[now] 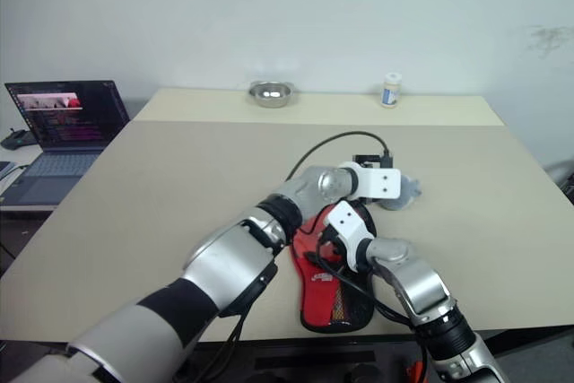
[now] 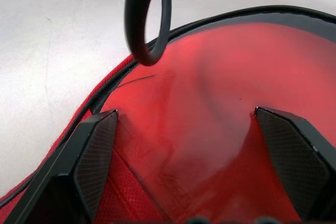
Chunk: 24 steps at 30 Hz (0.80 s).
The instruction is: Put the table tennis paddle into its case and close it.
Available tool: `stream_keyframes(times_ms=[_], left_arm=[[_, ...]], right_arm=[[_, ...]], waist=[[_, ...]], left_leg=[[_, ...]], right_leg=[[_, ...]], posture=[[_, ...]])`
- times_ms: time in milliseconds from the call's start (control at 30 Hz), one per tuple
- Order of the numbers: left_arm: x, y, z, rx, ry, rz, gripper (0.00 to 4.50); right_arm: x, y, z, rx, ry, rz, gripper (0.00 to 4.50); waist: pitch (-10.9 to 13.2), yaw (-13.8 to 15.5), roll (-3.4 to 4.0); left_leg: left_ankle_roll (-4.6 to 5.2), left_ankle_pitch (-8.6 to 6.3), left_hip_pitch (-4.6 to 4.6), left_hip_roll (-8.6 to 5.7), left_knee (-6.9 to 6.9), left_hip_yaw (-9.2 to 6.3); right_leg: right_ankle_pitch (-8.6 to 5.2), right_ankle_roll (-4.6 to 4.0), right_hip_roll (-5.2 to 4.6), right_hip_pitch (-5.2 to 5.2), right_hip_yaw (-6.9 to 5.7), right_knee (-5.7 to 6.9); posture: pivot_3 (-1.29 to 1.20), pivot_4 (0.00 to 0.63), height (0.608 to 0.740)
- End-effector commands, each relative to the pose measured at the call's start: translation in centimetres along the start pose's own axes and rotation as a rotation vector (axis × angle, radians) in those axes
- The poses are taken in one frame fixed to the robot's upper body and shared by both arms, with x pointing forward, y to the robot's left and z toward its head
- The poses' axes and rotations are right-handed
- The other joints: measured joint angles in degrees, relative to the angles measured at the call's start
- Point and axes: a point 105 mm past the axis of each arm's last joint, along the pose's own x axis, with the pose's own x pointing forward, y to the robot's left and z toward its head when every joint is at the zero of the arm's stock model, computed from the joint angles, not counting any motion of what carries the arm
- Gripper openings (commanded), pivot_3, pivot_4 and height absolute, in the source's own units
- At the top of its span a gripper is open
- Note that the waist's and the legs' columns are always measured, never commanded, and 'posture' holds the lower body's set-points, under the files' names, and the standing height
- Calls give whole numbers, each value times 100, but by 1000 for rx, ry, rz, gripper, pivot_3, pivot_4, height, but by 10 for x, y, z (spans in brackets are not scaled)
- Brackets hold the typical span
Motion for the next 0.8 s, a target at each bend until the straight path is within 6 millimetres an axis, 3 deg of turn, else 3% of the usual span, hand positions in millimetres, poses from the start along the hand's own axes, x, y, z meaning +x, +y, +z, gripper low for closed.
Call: stream_keyframes(times_ms=[33, 167, 267, 367, 467, 633, 733, 800], left_arm=[[-17, 54, 11, -97, -89, 165, 3919], [-41, 75, -16, -368, -135, 164, 3919], [-61, 73, -37, -524, -199, 76, 3919], [-80, 67, -57, -595, -241, 21, 3919], [-92, 50, -60, -633, -328, -99, 3919], [-101, -5, -55, -667, -430, -386, 3919], [-101, -44, -52, -666, -433, -493, 3919], [-99, -54, -51, -673, -428, -492, 3919]], right_arm=[[-2, 3, -12, 69, 65, 4, 4500], [-23, 9, 25, 35, -53, 3, 4500], [-44, 24, 51, 7, -137, 60, 4500], [-65, 24, 69, -23, -193, 50, 4500], [-86, 25, 81, -35, -234, 55, 4500], [-124, -8, 73, -83, -178, -81, 4500], [-148, -55, 63, -57, -141, -262, 4500], [-156, -73, 63, -40, -159, -329, 4500]], waist=[[1, 0, 1], [7, 5, 6], [20, 5, 11], [22, 10, 14], [23, 15, 15], [27, 72, 22], [28, 73, 24], [28, 77, 24]], left_leg=[[0, 0, 0, 0, 0, 0], [-1, 0, -21, -1, 0, 0], [-1, 0, -37, -8, -1, 3], [-2, 0, -57, -9, -1, -3], [-3, 0, -68, -10, 2, -10], [-3, 1, -81, -19, 10, -30], [-2, 1, -82, -23, 12, -31], [-1, 1, -81, -22, 13, -32]], right_leg=[[0, 0, 0, -1, 0, 1], [1, -2, 0, -14, -1, 0], [16, -26, 6, -32, -11, 1], [15, -25, 8, -48, -25, 3], [15, -25, 5, -50, -41, 0], [16, -27, -9, -48, -65, -5], [16, -27, -10, -47, -63, -4], [16, -27, -10, -47, -61, -2]], posture=[[0, 150, 740], [0, 150, 740], [0, 150, 740], [0, 150, 740], [0, 150, 740], [0, 150, 740], [0, 150, 740], [0, 150, 740]])
